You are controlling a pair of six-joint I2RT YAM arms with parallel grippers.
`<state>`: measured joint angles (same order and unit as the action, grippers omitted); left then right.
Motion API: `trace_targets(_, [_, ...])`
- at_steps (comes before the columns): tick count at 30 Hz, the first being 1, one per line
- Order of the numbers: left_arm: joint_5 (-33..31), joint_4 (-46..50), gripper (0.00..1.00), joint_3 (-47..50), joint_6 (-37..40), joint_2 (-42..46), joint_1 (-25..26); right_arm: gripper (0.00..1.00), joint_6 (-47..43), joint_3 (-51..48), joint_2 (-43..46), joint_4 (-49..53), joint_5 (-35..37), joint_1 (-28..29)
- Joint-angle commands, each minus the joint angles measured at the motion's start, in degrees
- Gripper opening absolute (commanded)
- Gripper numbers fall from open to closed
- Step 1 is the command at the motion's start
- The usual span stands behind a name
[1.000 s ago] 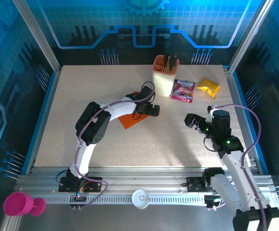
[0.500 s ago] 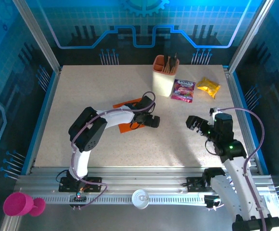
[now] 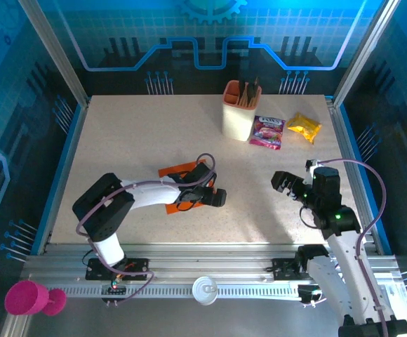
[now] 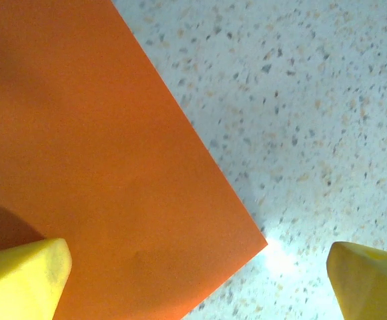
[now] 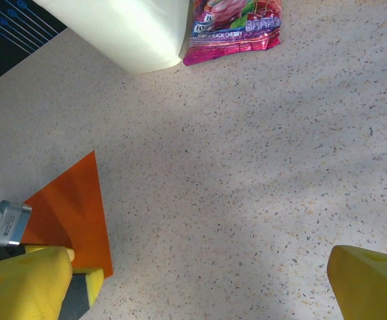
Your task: Fold a paper plane with a square sheet of paper (pick it up from the middle)
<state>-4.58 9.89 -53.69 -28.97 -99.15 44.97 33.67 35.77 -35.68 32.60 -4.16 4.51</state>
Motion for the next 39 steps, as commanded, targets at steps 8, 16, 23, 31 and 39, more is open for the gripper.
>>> trace_targets(8, [-1.1,5.9,1.00,-0.7,-3.2,11.4,0.2,0.99,-0.1,-0.6,-1.6,0.6,1.7,0.7])
trace_targets(16, [-12.2,14.7,1.00,-2.2,-10.2,16.3,-0.6,0.99,-2.3,-1.1,-1.7,-1.4,2.5,0.7])
trace_targets(23, [-11.9,22.5,1.00,-6.8,-14.3,10.5,-4.6,0.99,-5.5,-0.7,-9.4,-6.7,-8.5,2.5])
trace_targets(31, [-7.5,25.6,1.00,-11.3,-22.1,1.3,-8.8,0.99,0.2,-2.6,-19.6,-16.2,2.2,23.3])
trace_targets(39, [-5.2,26.4,1.00,-16.5,-20.8,-5.4,-8.9,0.99,4.7,0.2,-31.9,-19.8,12.2,35.1])
